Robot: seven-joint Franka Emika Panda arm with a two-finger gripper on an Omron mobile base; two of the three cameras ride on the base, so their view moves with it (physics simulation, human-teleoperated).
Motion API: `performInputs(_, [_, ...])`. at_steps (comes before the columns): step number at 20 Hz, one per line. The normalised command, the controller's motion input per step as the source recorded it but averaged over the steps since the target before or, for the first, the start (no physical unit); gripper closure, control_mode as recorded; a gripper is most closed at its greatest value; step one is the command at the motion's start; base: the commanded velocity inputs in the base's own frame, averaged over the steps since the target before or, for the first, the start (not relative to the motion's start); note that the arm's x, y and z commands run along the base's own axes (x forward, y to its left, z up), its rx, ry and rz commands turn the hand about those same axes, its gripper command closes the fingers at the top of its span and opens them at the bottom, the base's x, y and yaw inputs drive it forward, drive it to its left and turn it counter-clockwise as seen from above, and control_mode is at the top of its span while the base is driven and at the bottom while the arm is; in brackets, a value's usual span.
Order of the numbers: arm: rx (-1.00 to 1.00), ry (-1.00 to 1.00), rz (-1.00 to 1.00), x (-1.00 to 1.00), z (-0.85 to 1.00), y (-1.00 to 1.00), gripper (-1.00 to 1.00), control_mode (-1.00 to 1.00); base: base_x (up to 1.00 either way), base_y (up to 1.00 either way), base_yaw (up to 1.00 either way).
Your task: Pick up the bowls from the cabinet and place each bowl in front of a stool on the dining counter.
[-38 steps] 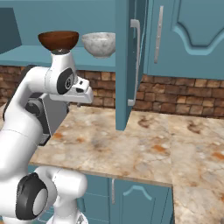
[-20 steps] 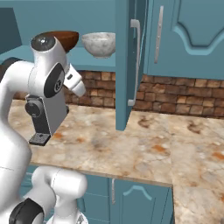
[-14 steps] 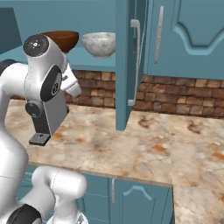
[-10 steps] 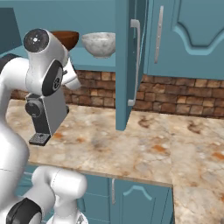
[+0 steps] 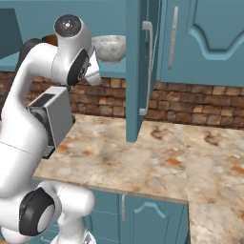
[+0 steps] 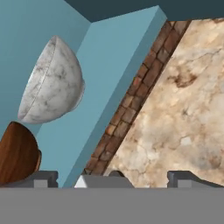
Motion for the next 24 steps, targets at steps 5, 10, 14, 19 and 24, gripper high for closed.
performInputs(5, [0.01,0.01,0.0,0.74,0.0,0.0,-1.0,-1.0,0.0,0.0,0.0])
performInputs(10, [0.03,0.0,0.0,0.53,0.05,0.0,-1.0,-1.0,0.0,0.0,0.0])
performInputs(14, [0.06,0.0,0.0,0.44,0.06,-0.01,-1.0,-1.0,0.0,0.0,0.0])
performInputs(19, [0.08,0.0,0.0,0.12,0.14,-0.07,-1.0,-1.0,0.0,0.0,0.0])
performInputs(24, [0.06,0.0,0.0,0.1,0.08,-0.08,-1.0,-1.0,0.0,0.0,0.0])
